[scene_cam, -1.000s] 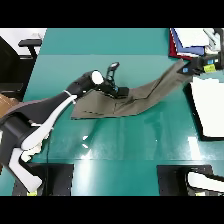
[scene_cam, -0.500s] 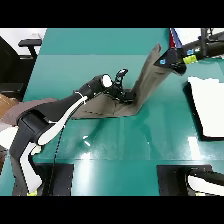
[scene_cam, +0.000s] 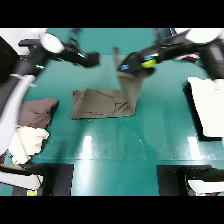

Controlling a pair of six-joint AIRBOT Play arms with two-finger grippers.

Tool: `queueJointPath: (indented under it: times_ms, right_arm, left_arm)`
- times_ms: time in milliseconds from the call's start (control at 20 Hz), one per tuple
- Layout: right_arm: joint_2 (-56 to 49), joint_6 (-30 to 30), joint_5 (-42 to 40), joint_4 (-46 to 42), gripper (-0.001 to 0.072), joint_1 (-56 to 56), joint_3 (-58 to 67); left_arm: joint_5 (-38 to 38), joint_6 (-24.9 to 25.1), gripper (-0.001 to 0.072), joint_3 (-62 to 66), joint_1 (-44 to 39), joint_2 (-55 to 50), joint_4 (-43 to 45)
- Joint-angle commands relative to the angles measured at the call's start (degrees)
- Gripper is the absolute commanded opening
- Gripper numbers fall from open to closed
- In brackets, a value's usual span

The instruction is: Fold the shirts.

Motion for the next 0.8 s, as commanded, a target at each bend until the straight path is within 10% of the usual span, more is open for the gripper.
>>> queueJointPath:
  times_ms: [0,50,100,750]
  right_arm:
    - [-12.76,-3.34,-7.13,6.60,0.0155,10.91,9.05]
    - [-16.63,-3.34,-6.49,6.47,0.0441,13.51,12.52]
    - [-19.02,-3.34,-4.94,6.45,0.0534,14.99,14.73]
    - [-0.63,4.52,1.11,-7.43,0.0561,-14.62,-23.87]
  left_arm:
    - [-4.61,1.11,0.0023,0.00,10.19,11.39,6.86]
    - [-5.53,1.09,0.0023,-0.02,12.28,13.62,7.91]
    - [-6.56,1.09,0.0023,-0.02,14.16,15.52,8.33]
    - [-12.90,2.56,0.0023,-2.05,17.97,18.93,5.64]
